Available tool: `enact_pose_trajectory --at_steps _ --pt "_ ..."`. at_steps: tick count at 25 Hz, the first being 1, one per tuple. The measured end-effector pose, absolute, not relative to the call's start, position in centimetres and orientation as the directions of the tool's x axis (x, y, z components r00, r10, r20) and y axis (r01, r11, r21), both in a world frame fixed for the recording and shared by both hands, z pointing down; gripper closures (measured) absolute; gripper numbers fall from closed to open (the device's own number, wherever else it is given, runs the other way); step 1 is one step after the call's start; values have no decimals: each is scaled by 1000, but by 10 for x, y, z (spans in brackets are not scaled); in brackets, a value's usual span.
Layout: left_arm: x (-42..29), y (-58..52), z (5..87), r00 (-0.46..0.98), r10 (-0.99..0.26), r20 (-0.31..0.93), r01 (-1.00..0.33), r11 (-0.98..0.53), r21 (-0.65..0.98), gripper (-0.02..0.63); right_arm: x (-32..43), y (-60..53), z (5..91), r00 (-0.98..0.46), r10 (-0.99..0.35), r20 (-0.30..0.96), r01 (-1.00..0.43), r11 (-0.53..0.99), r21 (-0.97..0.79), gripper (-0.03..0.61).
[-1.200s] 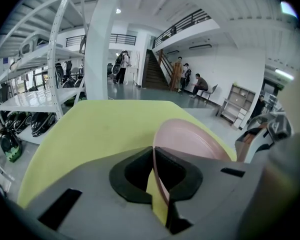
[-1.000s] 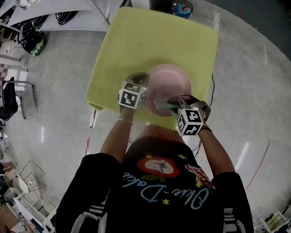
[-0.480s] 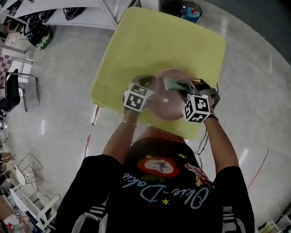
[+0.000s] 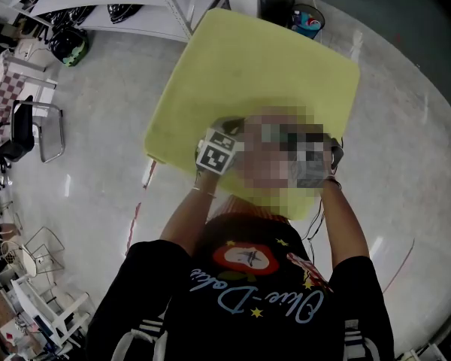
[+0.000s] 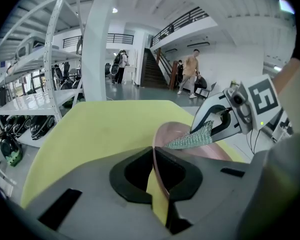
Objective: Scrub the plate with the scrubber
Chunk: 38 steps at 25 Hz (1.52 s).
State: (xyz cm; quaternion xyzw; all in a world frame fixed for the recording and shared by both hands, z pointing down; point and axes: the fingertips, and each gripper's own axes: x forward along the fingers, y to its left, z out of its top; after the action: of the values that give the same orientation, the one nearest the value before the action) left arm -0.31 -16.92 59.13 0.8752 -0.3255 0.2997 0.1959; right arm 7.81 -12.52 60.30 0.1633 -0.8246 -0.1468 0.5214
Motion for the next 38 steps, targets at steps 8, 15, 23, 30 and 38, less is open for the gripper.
enact_pose_trajectory --at_steps 8,15,23,30,38 --pt "-8 -167 594 595 -459 660 -700 -699 145 604 83 -108 614 -404 -394 825 -162 919 359 515" --pt "-12 -167 598 584 -460 669 -712 -686 150 604 84 -89 621 -399 -385 832 -213 922 324 515" --pt "-12 -166 598 573 -466 674 -721 -677 145 606 86 -57 624 -403 -360 841 -236 929 284 515" --pt "-11 -165 596 568 -473 674 -721 -680 130 604 81 -27 625 -426 -323 845 -246 940 235 515" --pt "-9 -165 591 569 -476 671 -716 -688 119 604 69 3 623 -455 -252 854 -202 963 176 515"
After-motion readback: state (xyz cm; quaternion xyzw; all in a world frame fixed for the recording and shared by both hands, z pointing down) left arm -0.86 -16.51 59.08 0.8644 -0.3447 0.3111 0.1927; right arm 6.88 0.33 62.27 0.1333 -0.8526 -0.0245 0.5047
